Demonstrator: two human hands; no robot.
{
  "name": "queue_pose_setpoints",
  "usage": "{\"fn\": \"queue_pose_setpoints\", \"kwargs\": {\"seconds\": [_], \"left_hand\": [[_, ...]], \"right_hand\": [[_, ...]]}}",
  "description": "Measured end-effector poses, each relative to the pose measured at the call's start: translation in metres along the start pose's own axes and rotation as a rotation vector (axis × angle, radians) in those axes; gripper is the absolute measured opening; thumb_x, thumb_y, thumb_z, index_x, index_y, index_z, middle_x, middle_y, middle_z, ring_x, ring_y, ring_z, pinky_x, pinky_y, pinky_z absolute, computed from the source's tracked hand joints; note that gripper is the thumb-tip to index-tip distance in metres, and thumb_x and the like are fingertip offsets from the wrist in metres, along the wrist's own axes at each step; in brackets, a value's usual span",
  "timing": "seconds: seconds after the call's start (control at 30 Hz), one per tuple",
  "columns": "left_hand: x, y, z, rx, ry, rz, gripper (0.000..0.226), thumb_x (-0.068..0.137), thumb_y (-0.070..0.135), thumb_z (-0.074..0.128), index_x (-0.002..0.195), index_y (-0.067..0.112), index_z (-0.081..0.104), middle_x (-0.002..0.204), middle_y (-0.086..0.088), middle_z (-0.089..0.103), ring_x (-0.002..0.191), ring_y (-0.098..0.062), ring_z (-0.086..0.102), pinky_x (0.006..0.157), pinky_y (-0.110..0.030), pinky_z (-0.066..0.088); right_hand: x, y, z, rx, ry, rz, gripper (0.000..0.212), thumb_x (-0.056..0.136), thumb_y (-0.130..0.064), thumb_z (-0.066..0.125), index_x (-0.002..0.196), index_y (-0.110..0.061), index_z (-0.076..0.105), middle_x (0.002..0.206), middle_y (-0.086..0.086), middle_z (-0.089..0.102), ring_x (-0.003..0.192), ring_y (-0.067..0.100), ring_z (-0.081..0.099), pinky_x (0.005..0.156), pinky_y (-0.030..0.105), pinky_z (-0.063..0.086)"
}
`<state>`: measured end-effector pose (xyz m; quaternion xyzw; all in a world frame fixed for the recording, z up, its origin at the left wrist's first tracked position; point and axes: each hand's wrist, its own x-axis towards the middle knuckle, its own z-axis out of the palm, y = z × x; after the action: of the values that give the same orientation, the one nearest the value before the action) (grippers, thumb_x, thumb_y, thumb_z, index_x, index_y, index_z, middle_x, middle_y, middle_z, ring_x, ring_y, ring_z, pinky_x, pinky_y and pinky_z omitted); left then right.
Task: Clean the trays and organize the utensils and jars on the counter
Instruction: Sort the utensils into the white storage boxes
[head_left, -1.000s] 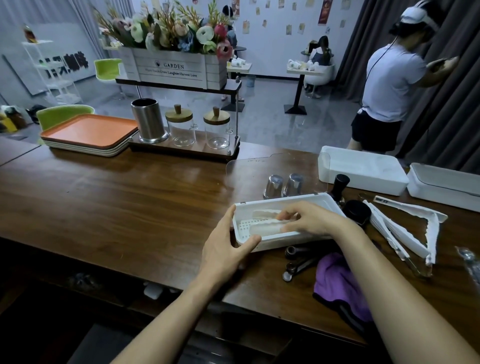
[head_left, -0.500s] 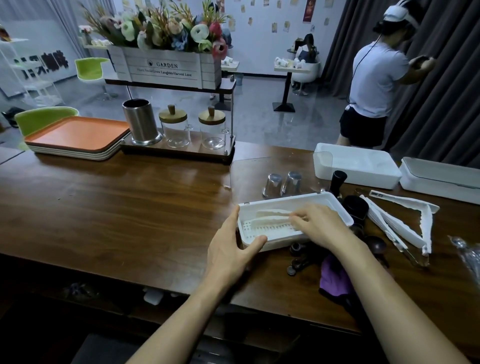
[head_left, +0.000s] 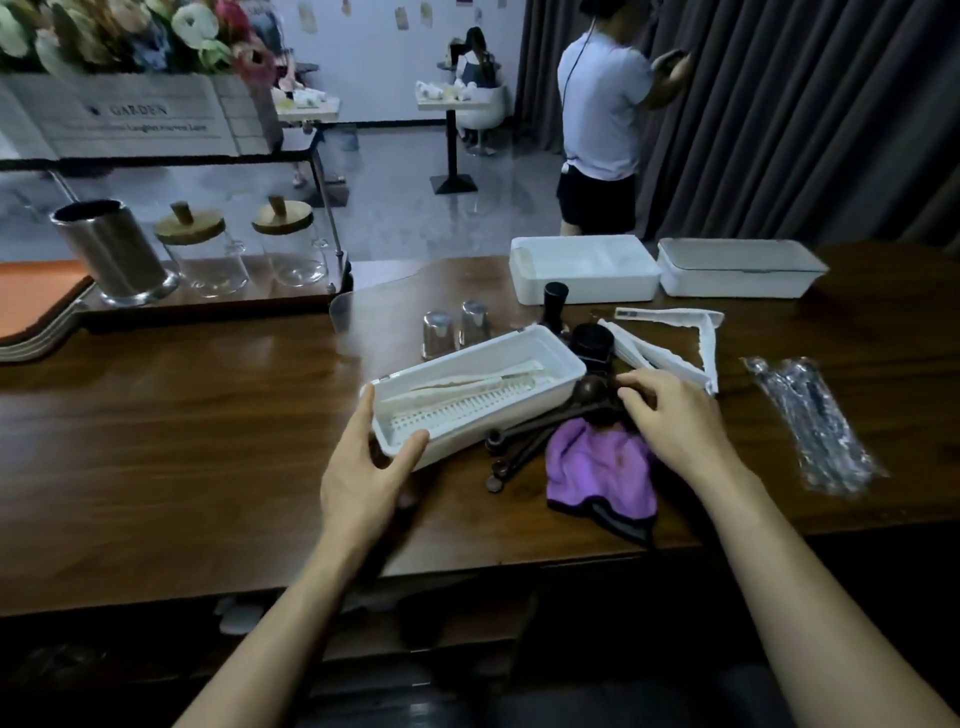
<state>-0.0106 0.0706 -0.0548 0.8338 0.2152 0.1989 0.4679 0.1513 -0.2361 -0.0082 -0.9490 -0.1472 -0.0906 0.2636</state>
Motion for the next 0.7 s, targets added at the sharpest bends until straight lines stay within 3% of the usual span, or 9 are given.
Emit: {"fn": "queue_pose_setpoints", "kwargs": {"seconds": [0.1, 0.17, 0.3, 0.37, 0.53, 0.7], "left_hand": [[0.0, 0.002, 0.0, 0.012, -0.011, -0.008, 0.091, 0.074, 0.079, 0.058, 0.153, 0.061, 0.017, 0.149, 0.011, 0.054, 0.133, -0.017, 0.054, 0.106, -0.047, 0.047], [0.0, 0.004, 0.001, 0.034, -0.012, -0.013, 0.091, 0.074, 0.081, 0.055, 0.153, 0.062, 0.015, 0.149, 0.008, 0.055, 0.132, -0.021, 0.055, 0.105, -0.049, 0.047], [-0.002, 0.008, 0.003, 0.044, -0.007, -0.03, 0.09, 0.072, 0.086, 0.053, 0.148, 0.07, 0.009, 0.152, 0.004, 0.053, 0.133, -0.026, 0.055, 0.107, -0.049, 0.047], [-0.002, 0.009, 0.004, 0.054, -0.001, -0.043, 0.09, 0.072, 0.085, 0.052, 0.148, 0.07, 0.008, 0.152, 0.005, 0.052, 0.134, -0.027, 0.054, 0.106, -0.047, 0.046], [-0.006, 0.011, 0.006, 0.027, 0.013, -0.046, 0.087, 0.074, 0.081, 0.057, 0.15, 0.068, 0.017, 0.137, 0.02, 0.051, 0.131, -0.019, 0.055, 0.109, -0.047, 0.046], [-0.008, 0.017, 0.011, 0.088, 0.049, -0.053, 0.089, 0.075, 0.081, 0.052, 0.154, 0.059, 0.019, 0.146, 0.004, 0.056, 0.129, -0.021, 0.054, 0.102, -0.04, 0.043]], "right_hand": [[0.006, 0.024, -0.008, -0.03, 0.025, 0.129, 0.037, 0.096, -0.037, 0.061, 0.131, -0.024, 0.064, 0.129, 0.004, 0.067, 0.117, 0.03, 0.061, 0.09, 0.037, 0.047], [0.017, 0.039, -0.011, -0.055, 0.009, 0.191, 0.053, 0.095, -0.044, 0.062, 0.141, -0.018, 0.055, 0.141, 0.009, 0.058, 0.128, 0.032, 0.053, 0.097, 0.04, 0.044], [0.045, 0.065, -0.012, -0.105, -0.135, 0.36, 0.107, 0.084, -0.068, 0.063, 0.16, -0.013, 0.012, 0.165, 0.021, 0.012, 0.151, 0.038, 0.016, 0.118, 0.05, 0.025], [0.057, 0.072, -0.01, -0.084, -0.192, 0.43, 0.122, 0.078, -0.073, 0.065, 0.16, -0.015, -0.004, 0.165, 0.024, 0.003, 0.151, 0.041, 0.012, 0.118, 0.052, 0.023], [0.077, 0.075, 0.002, -0.097, -0.2, 0.43, 0.134, 0.069, -0.083, 0.064, 0.158, -0.018, -0.012, 0.159, 0.027, 0.022, 0.143, 0.043, 0.03, 0.114, 0.052, 0.029], [0.074, 0.079, 0.008, -0.104, -0.117, 0.383, 0.123, 0.076, -0.071, 0.069, 0.159, -0.019, -0.006, 0.152, 0.022, 0.037, 0.137, 0.041, 0.035, 0.109, 0.052, 0.032]]}}
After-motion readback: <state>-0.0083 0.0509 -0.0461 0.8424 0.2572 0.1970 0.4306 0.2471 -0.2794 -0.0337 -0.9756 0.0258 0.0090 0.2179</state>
